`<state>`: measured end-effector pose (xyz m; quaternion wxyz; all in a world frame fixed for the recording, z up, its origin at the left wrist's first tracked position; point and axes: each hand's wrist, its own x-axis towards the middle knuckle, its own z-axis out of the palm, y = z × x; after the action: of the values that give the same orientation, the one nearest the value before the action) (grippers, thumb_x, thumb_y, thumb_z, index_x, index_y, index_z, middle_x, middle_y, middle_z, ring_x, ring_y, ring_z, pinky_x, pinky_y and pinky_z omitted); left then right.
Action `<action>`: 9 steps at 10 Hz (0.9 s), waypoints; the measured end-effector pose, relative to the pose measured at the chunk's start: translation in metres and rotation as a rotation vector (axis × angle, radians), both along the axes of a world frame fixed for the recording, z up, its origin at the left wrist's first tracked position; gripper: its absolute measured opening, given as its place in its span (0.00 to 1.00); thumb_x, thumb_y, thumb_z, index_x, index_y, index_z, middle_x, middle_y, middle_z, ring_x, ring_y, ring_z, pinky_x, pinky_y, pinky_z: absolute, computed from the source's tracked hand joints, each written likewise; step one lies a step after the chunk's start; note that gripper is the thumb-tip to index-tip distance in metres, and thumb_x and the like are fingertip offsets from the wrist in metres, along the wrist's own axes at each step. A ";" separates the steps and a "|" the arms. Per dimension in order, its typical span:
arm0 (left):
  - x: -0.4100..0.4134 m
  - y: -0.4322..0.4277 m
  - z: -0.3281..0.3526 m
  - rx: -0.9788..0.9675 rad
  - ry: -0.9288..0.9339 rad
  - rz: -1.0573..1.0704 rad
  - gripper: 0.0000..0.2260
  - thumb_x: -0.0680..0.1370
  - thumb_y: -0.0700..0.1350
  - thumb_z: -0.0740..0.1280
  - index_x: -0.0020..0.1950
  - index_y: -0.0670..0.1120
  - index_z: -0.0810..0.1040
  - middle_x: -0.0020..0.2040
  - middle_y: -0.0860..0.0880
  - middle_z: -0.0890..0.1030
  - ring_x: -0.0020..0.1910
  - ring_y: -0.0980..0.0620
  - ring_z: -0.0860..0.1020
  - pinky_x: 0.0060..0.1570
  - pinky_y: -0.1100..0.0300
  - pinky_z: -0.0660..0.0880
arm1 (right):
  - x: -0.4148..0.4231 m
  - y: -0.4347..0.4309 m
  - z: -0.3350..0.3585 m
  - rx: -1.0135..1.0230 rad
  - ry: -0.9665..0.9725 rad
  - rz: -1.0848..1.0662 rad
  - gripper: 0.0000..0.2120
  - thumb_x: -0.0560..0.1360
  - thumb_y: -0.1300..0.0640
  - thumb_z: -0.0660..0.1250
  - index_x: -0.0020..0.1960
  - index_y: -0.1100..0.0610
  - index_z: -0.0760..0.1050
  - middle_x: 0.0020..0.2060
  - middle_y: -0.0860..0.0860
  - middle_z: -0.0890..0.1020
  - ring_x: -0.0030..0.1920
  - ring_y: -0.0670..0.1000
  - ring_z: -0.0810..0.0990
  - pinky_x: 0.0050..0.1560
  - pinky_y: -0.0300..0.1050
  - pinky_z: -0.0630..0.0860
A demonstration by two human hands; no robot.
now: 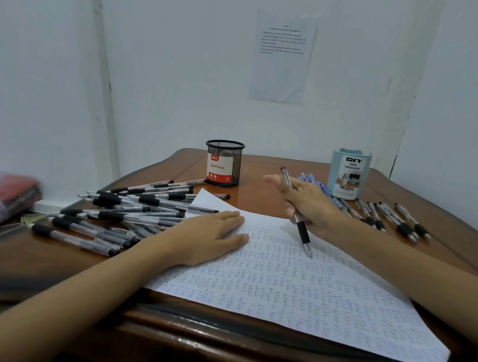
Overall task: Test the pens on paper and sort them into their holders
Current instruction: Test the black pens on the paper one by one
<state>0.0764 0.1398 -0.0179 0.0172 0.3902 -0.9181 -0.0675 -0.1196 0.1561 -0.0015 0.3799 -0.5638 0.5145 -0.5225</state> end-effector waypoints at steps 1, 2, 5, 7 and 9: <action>0.000 -0.001 0.000 0.001 0.000 0.001 0.27 0.80 0.60 0.48 0.77 0.52 0.51 0.77 0.54 0.53 0.75 0.55 0.55 0.71 0.58 0.52 | -0.001 -0.001 0.005 0.143 -0.032 0.016 0.26 0.76 0.39 0.55 0.55 0.59 0.79 0.18 0.46 0.67 0.18 0.42 0.63 0.18 0.32 0.60; 0.001 -0.001 0.000 0.001 0.000 -0.003 0.27 0.80 0.60 0.48 0.77 0.52 0.51 0.77 0.54 0.53 0.75 0.55 0.55 0.71 0.59 0.52 | -0.007 0.000 0.018 0.292 -0.218 0.116 0.28 0.80 0.41 0.49 0.49 0.61 0.78 0.19 0.47 0.68 0.17 0.42 0.62 0.15 0.32 0.60; 0.000 0.000 0.000 0.006 -0.008 0.006 0.27 0.80 0.60 0.47 0.77 0.52 0.50 0.77 0.54 0.52 0.75 0.55 0.55 0.71 0.59 0.51 | -0.024 0.005 0.035 0.313 -0.400 0.087 0.14 0.81 0.55 0.53 0.40 0.58 0.69 0.24 0.49 0.69 0.20 0.42 0.64 0.17 0.29 0.61; 0.000 0.001 0.000 0.006 -0.010 0.009 0.27 0.80 0.60 0.47 0.77 0.52 0.50 0.77 0.54 0.52 0.75 0.55 0.55 0.71 0.59 0.51 | -0.020 0.005 0.028 0.284 -0.281 0.083 0.15 0.81 0.53 0.54 0.50 0.60 0.75 0.20 0.47 0.65 0.18 0.41 0.61 0.14 0.30 0.56; 0.000 0.002 0.001 0.000 -0.015 0.009 0.27 0.80 0.59 0.47 0.77 0.52 0.50 0.77 0.54 0.52 0.75 0.55 0.55 0.71 0.59 0.52 | -0.007 0.004 0.018 0.261 -0.067 0.175 0.15 0.82 0.56 0.53 0.58 0.62 0.73 0.21 0.46 0.65 0.18 0.42 0.61 0.16 0.32 0.56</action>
<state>0.0762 0.1415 -0.0165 0.0106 0.3946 -0.9165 -0.0646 -0.1263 0.1596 0.0169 0.5109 -0.5348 0.5139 -0.4346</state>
